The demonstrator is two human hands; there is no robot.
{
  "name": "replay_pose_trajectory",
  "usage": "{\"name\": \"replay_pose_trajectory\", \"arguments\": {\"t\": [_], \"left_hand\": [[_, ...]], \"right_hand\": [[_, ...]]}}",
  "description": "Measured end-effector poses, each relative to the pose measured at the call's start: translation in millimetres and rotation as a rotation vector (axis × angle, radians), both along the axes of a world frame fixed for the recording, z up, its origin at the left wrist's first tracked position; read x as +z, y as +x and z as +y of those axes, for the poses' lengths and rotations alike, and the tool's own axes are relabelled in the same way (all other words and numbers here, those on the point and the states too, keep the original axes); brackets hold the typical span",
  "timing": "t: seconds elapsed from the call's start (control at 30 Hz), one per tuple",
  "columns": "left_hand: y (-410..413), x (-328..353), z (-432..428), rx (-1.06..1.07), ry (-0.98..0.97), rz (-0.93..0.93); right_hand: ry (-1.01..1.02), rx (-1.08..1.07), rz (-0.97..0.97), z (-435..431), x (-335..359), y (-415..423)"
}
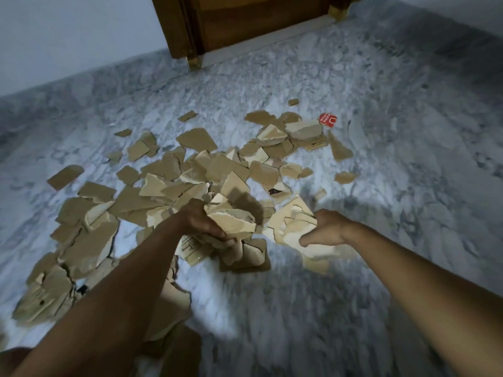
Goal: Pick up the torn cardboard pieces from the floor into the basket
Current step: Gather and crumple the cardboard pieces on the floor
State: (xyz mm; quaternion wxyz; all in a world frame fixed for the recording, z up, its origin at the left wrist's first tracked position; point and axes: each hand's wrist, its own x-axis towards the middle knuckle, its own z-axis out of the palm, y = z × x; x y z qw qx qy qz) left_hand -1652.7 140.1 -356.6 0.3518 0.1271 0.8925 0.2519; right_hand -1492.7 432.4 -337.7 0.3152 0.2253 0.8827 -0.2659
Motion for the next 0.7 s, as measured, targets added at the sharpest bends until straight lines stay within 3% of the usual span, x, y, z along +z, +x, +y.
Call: {"name": "replay_pose_trajectory", "arguments": {"t": [0.07,0.23,0.33,0.5,0.7], "left_hand": [[6,-18,8,-0.042,-0.082,0.079],[19,-40,20,-0.07,-0.073,0.228],[19,-39,16,-0.042,0.048,0.139],[4,-26,-15,0.185,0.261,0.025],[2,13,-53,0.271,0.168,0.184]], "right_hand": [[-0.047,0.005,0.008,-15,-8,-2],[-0.111,-0.002,0.02,-42,-38,10],[-0.137,-0.014,0.053,-43,-41,13],[-0.158,-0.031,0.137,-40,-22,-5],[-0.039,0.33,0.14,-110,-37,-21]]}}
